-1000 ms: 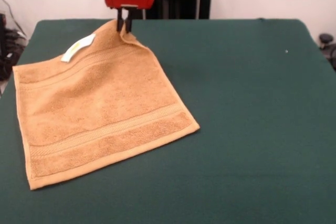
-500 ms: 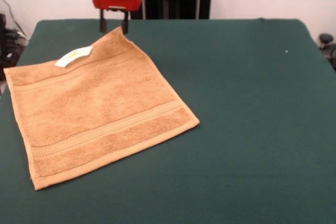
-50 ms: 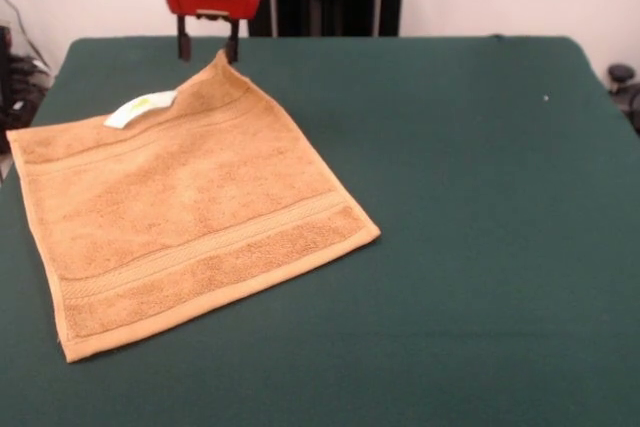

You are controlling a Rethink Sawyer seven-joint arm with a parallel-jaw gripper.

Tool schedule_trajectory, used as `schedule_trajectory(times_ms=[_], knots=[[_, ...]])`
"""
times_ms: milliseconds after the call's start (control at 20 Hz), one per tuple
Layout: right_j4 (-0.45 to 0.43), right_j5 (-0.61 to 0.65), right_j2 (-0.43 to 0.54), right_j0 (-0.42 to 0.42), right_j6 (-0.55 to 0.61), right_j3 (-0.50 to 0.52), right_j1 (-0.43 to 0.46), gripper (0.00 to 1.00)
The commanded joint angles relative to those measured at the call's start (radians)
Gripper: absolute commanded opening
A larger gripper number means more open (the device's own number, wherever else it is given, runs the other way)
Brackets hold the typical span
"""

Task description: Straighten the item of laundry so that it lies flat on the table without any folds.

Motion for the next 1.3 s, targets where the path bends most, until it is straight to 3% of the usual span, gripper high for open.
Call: schedule_trajectory(times_ms=[50,450,700,950,1300], knots=[[0.045,0.087,0.095,0.015,0.044,0.025,0.042,1.00],[0.164,0.451,0.148,0.015,-0.065,-0.121,-0.095,1.00],[0.197,0.632,0.169,0.029,-0.072,-0.217,-0.121,1.00],[0.191,0.624,0.196,0.018,-0.067,-0.316,-0.071,1.00],[0.211,0.508,0.224,0.001,-0.026,-0.432,0.028,1.00]])
